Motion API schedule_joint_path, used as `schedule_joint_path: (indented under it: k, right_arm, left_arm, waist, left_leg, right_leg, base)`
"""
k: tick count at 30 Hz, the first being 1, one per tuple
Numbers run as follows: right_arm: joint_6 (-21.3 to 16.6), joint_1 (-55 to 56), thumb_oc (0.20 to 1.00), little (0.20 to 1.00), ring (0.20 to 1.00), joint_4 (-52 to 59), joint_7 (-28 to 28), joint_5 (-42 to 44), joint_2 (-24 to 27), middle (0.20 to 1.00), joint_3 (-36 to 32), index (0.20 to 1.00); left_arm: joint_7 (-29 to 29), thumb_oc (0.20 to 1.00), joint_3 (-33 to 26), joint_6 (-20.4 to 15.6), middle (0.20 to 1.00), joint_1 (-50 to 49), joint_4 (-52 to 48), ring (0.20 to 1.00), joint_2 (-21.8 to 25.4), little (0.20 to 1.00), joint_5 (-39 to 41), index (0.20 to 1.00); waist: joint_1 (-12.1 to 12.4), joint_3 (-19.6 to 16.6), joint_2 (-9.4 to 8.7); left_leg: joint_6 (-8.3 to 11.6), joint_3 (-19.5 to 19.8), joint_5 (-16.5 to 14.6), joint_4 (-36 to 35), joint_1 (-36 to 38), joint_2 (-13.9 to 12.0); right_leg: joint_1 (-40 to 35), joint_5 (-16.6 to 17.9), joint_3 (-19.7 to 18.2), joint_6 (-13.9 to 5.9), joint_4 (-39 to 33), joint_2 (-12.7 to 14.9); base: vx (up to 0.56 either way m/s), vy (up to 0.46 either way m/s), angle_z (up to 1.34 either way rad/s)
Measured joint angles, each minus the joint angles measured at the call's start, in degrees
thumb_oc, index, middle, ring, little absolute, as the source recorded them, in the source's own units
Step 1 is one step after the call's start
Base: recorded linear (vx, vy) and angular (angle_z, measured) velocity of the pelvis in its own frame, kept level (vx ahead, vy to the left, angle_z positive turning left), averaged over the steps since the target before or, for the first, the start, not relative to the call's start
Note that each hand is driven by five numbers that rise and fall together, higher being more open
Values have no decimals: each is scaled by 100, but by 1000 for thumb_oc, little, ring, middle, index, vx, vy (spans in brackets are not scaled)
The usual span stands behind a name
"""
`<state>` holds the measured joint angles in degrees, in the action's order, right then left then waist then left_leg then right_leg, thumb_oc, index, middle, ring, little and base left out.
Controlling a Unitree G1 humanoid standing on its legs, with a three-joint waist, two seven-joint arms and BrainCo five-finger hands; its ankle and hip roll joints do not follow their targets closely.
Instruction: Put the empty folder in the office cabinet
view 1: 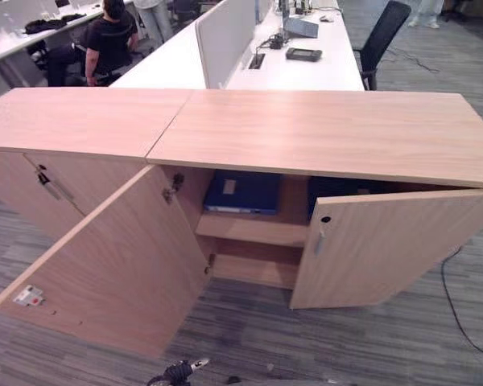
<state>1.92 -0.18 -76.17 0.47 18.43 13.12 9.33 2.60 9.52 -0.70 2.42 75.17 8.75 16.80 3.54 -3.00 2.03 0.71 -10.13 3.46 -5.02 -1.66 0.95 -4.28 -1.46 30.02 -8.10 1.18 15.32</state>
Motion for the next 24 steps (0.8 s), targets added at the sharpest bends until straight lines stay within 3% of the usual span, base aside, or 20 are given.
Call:
schedule_joint_path:
  k: [4, 6, 11, 12, 13, 14, 15, 16, 18, 19, 20, 21, 22, 24]
  right_arm:
    - [7, -162, 1000, 1000, 1000, -4, -9, -4, -70, 1000, -75, 1000]
    - [3, -132, 1000, 1000, 1000, 0, -46, -6, 49, 1000, -92, 1000]
    - [20, -33, 1000, 1000, 1000, -10, -61, -160, 171, 1000, -123, 1000]
    - [5, -78, 1000, 1000, 1000, -10, -70, -149, 318, 1000, -121, 1000]
    - [3, -125, 1000, 1000, 1000, -36, -94, -149, 326, 1000, -114, 1000]
    - [8, -214, 1000, 1000, 1000, -39, -121, -148, 269, 1000, -85, 1000]
    - [6, -284, 1000, 1000, 1000, -36, -127, -144, 167, 1000, -73, 1000]
    - [6, -360, 1000, 1000, 1000, -38, -117, -139, 103, 1000, -67, 1000]
    - [6, -409, 1000, 1000, 1000, -42, -112, 45, 22, 1000, -52, 1000]
    - [8, -362, 1000, 1000, 1000, -58, -132, 75, -19, 1000, -52, 1000]
    - [6, -303, 1000, 1000, 1000, -55, -118, 85, -43, 1000, -76, 1000]
    - [2, -235, 1000, 1000, 1000, -75, -117, 85, -74, 1000, -77, 1000]
    - [3, -169, 1000, 1000, 1000, -89, -114, 86, -90, 1000, -79, 1000]
    - [-3, -81, 1000, 1000, 1000, -101, -111, 123, -37, 1000, -232, 1000]
  left_arm:
    - [11, 1000, 241, -26, 1000, 5, -105, 1000, 57, 1000, -102, 1000]
    - [25, 1000, 269, -86, 1000, 2, -121, 1000, -4, 1000, -239, 1000]
    - [13, 1000, 428, -146, 1000, 37, -112, 1000, -76, 1000, -262, 1000]
    - [-37, 1000, 571, -192, 1000, 49, -100, 1000, -161, 1000, -266, 1000]
    - [-44, 1000, 626, -194, 1000, 52, -77, 1000, -140, 1000, -267, 1000]
    - [-61, 1000, 621, -195, 1000, 68, -10, 1000, -69, 1000, -268, 1000]
    - [-89, 1000, 612, -202, 1000, 105, 40, 1000, 34, 1000, -264, 1000]
    - [-97, 1000, 610, -205, 1000, 121, 50, 1000, 121, 1000, -265, 1000]
    - [-91, 1000, 584, -197, 1000, 207, 279, 1000, 216, 1000, -297, 1000]
    - [-86, 1000, 542, -199, 1000, 206, 340, 1000, 236, 1000, -378, 1000]
    - [-73, 1000, 507, -201, 1000, 183, 339, 1000, 253, 1000, -407, 1000]
    - [-72, 1000, 428, -215, 1000, 126, 321, 1000, 311, 1000, -437, 1000]
    - [-78, 1000, 437, -219, 1000, -5, 300, 1000, 340, 1000, -447, 1000]
    - [-61, 1000, 379, -217, 1000, -162, 251, 1000, 278, 1000, -479, 1000]
  waist:
    - [25, 30, -20]
    - [17, 40, 60]
    - [-7, 84, 123]
    - [-191, 120, 313]
    - [-293, 139, 346]
    - [-317, 175, 351]
    - [-296, 270, 166]
    - [-305, 361, 56]
    - [-492, 483, 69]
    - [-625, 494, 65]
    - [-625, 527, -112]
    - [-607, 520, -153]
    - [-611, 442, -260]
    - [-588, 305, -132]
  left_leg:
    - [-61, 38, -80, -9, -19, 161]
    - [-93, 75, -90, -10, 7, 257]
    - [-253, 407, -179, -66, 9, 673]
    - [-626, 873, -91, -29, 72, 693]
    - [-625, 1068, -73, -14, 48, 667]
    - [-592, 1149, -21, -16, 60, 634]
    - [-608, 1260, -27, -18, 71, 658]
    - [-662, 1337, -45, -17, 80, 652]
    - [-675, 1769, 23, -15, 108, 414]
    - [-647, 1947, 39, -15, 129, 366]
    - [-600, 2038, 5, -17, 216, 386]
    - [-572, 2134, -56, -20, 311, 410]
    - [-534, 2201, -79, -22, 375, 473]
    - [-390, 2373, -199, -16, 413, 321]
  right_leg:
    - [8, 25, -48, -146, -3, 158]
    - [10, 16, -71, -192, 46, 252]
    - [-157, 36, 196, -341, 361, 713]
    - [226, -231, -558, -126, 1288, 771]
    - [461, -479, -1486, -102, 1446, 549]
    - [602, -607, -2278, -216, 1197, 302]
    - [846, -607, -2603, -221, 915, 169]
    - [1113, -576, -2678, -178, 845, 28]
    - [1435, -578, -3863, -133, 735, -983]
    - [1544, -497, -4282, -217, 697, -1403]
    - [1652, -384, -4149, -43, 854, -1562]
    - [1672, -198, -4172, 163, 970, -1674]
    - [1650, 55, -4018, 375, 951, -1590]
    - [1390, 238, -3688, 610, 478, -1650]
  base:
    - [48, 291, 1]
    - [53, 199, 9]
    - [50, 140, 47]
    - [71, 70, 113]
    - [121, 54, 118]
    - [78, 9, 74]
    - [141, -2, 52]
    - [89, -12, 53]
    - [104, -61, 102]
    - [92, -75, 128]
    - [65, -97, 100]
    - [44, -94, 69]
    - [65, -131, 51]
    - [119, -136, 36]
